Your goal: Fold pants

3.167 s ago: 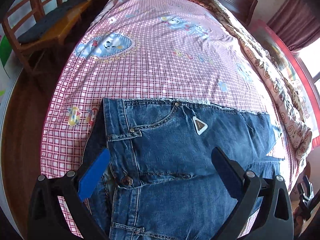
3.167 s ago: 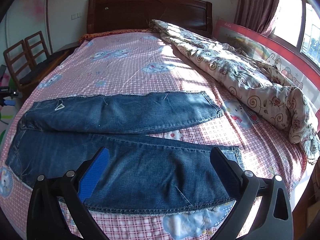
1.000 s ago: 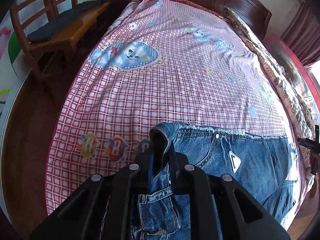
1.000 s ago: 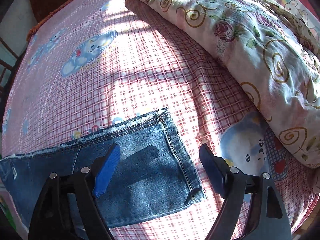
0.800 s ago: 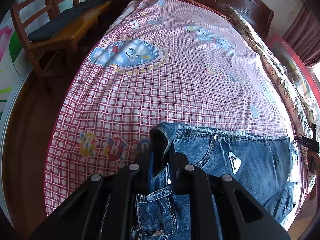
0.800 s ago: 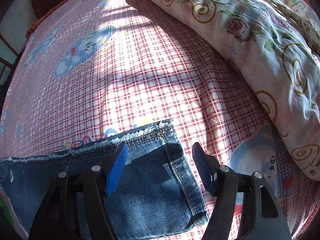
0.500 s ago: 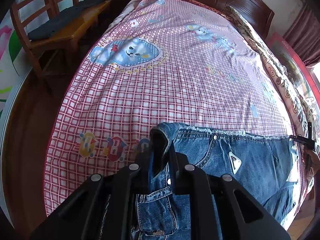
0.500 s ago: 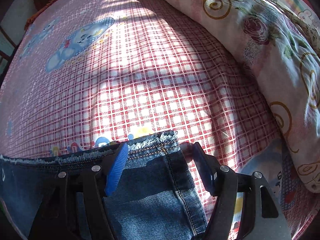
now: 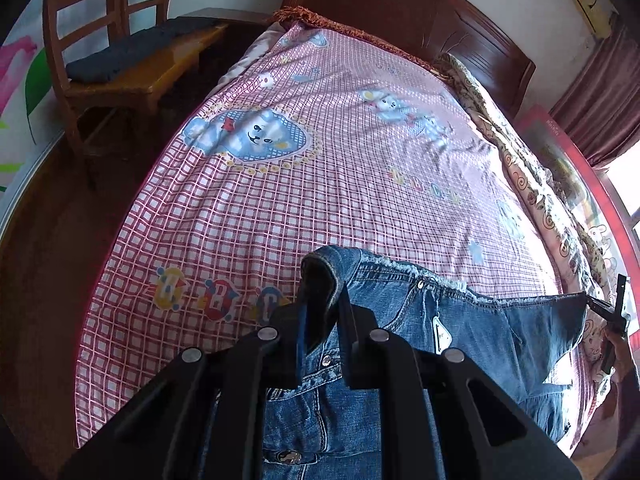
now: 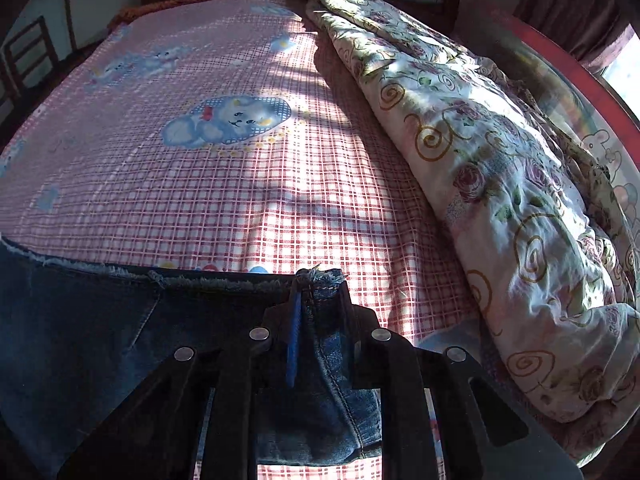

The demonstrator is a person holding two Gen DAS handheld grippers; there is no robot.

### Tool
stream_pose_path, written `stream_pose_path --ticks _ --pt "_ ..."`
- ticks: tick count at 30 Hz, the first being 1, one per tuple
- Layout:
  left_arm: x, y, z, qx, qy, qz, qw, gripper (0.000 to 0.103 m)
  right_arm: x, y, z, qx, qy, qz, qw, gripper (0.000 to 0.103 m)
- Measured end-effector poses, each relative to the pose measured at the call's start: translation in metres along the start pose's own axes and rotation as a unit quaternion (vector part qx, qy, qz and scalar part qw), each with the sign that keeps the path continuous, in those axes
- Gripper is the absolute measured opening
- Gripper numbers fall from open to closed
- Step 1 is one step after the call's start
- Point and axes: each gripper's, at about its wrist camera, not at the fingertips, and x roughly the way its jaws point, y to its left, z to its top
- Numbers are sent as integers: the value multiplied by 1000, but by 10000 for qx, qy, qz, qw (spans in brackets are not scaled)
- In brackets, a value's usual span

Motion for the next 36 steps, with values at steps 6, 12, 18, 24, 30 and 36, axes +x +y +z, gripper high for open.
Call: stream_pose_path --ticks 6,12,18,24,30,36 --pt "-63 0 -23 -200 -630 -560 9962 12 -93 -29 -45 308 -749 220 9965 16" --pt "-118 11 -85 -327 -1115 -908 9891 12 -156 -50 -139 827 -1171 366 9890 16" --pt "-134 46 -159 -628 -1207 -869 9869 13 -154 -51 -247 1112 -1134 543 9858 16" --pt "-112 79 -229 -1017 -398 45 9940 45 -112 -42 -327 1352 -175 620 9887 27" --pt "-120 94 -277 -1897 -247 462 9804 64 -127 -43 -372 2257 -37 1127 9676 27" --pt "-112 91 -277 -2481 -204 307 9680 76 -143 -40 -386 2863 -44 1761 9418 27"
